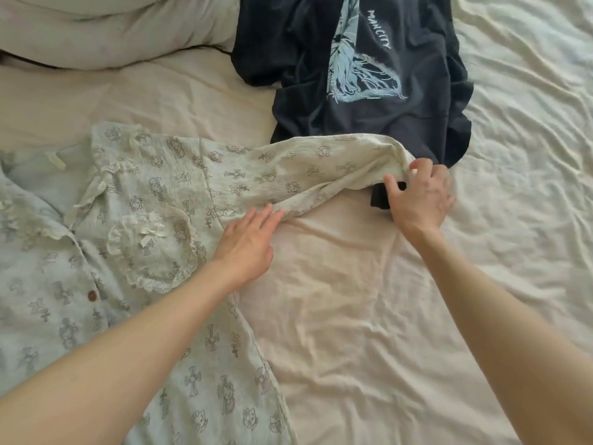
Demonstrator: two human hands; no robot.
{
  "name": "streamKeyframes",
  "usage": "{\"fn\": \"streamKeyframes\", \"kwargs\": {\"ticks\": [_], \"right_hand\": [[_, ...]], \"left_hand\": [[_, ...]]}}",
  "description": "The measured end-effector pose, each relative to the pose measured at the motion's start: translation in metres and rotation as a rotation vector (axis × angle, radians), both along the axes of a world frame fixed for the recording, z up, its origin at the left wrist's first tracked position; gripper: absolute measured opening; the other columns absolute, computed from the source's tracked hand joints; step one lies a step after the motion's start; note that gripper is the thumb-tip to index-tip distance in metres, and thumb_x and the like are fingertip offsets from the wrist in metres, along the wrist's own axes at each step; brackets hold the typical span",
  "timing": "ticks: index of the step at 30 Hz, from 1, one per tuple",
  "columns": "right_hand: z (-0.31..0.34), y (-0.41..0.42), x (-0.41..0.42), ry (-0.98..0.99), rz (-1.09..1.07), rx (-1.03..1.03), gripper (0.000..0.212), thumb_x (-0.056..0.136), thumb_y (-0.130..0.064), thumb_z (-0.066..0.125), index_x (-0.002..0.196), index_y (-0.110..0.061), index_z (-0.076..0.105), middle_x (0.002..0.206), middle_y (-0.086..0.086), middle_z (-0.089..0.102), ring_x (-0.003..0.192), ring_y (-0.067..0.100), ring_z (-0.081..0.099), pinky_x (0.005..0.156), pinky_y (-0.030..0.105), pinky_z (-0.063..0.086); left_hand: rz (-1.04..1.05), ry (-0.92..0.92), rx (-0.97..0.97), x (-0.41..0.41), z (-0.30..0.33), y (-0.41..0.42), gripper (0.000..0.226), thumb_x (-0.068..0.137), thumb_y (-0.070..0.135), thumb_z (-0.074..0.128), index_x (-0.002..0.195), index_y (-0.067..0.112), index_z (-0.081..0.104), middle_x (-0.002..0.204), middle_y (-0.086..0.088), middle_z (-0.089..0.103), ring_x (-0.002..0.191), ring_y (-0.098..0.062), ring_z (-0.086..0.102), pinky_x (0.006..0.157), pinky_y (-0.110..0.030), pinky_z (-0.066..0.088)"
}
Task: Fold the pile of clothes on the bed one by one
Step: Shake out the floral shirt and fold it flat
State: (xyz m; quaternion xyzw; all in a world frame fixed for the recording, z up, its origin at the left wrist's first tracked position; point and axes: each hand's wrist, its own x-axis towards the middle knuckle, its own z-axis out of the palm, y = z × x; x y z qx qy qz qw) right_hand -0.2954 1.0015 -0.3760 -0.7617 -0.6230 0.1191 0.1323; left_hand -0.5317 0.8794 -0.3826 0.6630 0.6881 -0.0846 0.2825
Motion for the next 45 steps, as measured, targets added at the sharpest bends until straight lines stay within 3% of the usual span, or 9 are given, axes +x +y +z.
{"fn": "streamKeyframes", "kwargs": {"ticks": [8, 13, 17, 20, 28, 32, 37, 41, 45], "right_hand": [[0.011, 0.058, 0.058, 0.711, -0.451, -0.472, 0.034, 0.082, -0.019, 0.066, 0.114, -0.010, 0.061, 0.095, 0.000, 0.060, 0.091, 0.020, 0.057, 0.074, 0.032, 0.051], [0.015, 0.073, 0.065, 0.308, -0.425, -0.138, 0.020, 0.083, -0.021, 0.056, 0.102, -0.021, 0.062, 0.117, 0.002, 0.059, 0.112, 0.022, 0.052, 0.090, 0.033, 0.042], [0.009, 0.040, 0.035, -0.115, 0.154, 0.288, 0.022, 0.085, -0.021, 0.052, 0.103, -0.014, 0.063, 0.112, 0.011, 0.057, 0.111, 0.031, 0.048, 0.090, 0.039, 0.027], [-0.003, 0.019, 0.025, -0.292, 0.620, 0.141, 0.028, 0.087, -0.017, 0.053, 0.110, -0.013, 0.067, 0.117, 0.008, 0.061, 0.117, 0.031, 0.047, 0.102, 0.047, 0.022], [-0.007, -0.020, 0.065, -0.368, 0.625, 0.236, 0.012, 0.070, 0.002, 0.067, 0.079, -0.006, 0.069, 0.083, 0.011, 0.062, 0.085, 0.034, 0.060, 0.085, 0.049, 0.039], [-0.013, -0.054, 0.061, 0.041, -0.028, 0.038, 0.025, 0.084, -0.021, 0.065, 0.104, -0.006, 0.063, 0.107, 0.014, 0.057, 0.106, 0.034, 0.052, 0.087, 0.039, 0.032], [-0.003, -0.042, 0.039, 1.415, -1.002, -0.393, 0.061, 0.089, -0.053, 0.055, 0.128, -0.006, 0.052, 0.105, 0.007, 0.059, 0.100, 0.020, 0.057, 0.088, 0.035, 0.048], [0.013, -0.013, 0.035, 1.491, -1.090, -0.122, 0.006, 0.094, -0.018, 0.055, 0.091, -0.014, 0.057, 0.088, 0.002, 0.064, 0.075, 0.016, 0.061, 0.060, 0.028, 0.048], [0.041, -0.010, -0.007, 1.109, -0.727, 0.260, 0.016, 0.088, -0.003, 0.055, 0.079, -0.016, 0.054, 0.074, -0.005, 0.056, 0.067, 0.006, 0.054, 0.064, 0.018, 0.048]], "left_hand": [[-0.078, 0.036, -0.151, 0.001, -0.023, 0.001, 0.060, 0.097, 0.025, 0.039, 0.149, 0.035, 0.011, 0.158, 0.003, 0.002, 0.145, -0.022, 0.003, 0.113, -0.058, 0.014], [-0.084, 0.027, -0.215, -0.001, -0.029, 0.004, 0.059, 0.099, 0.027, 0.038, 0.149, 0.037, 0.008, 0.159, 0.004, -0.006, 0.146, -0.022, -0.003, 0.114, -0.058, 0.009], [-0.078, 0.025, -0.237, -0.001, -0.029, 0.006, 0.058, 0.100, 0.029, 0.037, 0.149, 0.038, 0.007, 0.159, 0.004, -0.007, 0.146, -0.022, -0.005, 0.115, -0.057, 0.007], [-0.085, 0.028, -0.250, -0.001, -0.029, 0.007, 0.058, 0.100, 0.029, 0.038, 0.149, 0.037, 0.008, 0.159, 0.004, -0.008, 0.146, -0.022, -0.005, 0.114, -0.058, 0.008], [-0.089, 0.027, -0.248, -0.001, -0.028, 0.008, 0.058, 0.100, 0.028, 0.038, 0.149, 0.038, 0.009, 0.159, 0.004, -0.008, 0.146, -0.023, -0.005, 0.114, -0.057, 0.009], [-0.081, 0.027, -0.203, 0.001, -0.024, 0.001, 0.058, 0.100, 0.027, 0.035, 0.149, 0.037, 0.007, 0.159, 0.004, -0.010, 0.146, -0.023, -0.008, 0.114, -0.056, 0.006], [-0.081, 0.063, -0.025, 0.005, -0.022, -0.026, 0.062, 0.099, 0.020, 0.035, 0.149, 0.036, 0.002, 0.155, 0.004, -0.022, 0.141, -0.021, -0.023, 0.113, -0.047, -0.012], [0.098, -0.223, 0.060, -0.001, -0.014, -0.045, 0.053, 0.098, 0.016, 0.038, 0.148, 0.027, 0.023, 0.158, 0.004, -0.006, 0.144, -0.013, -0.012, 0.116, -0.034, -0.004], [0.542, -0.616, 0.103, -0.008, 0.011, -0.061, 0.039, 0.097, 0.015, 0.046, 0.134, 0.028, 0.044, 0.146, 0.014, 0.032, 0.137, -0.004, 0.024, 0.111, -0.026, 0.022]]}}
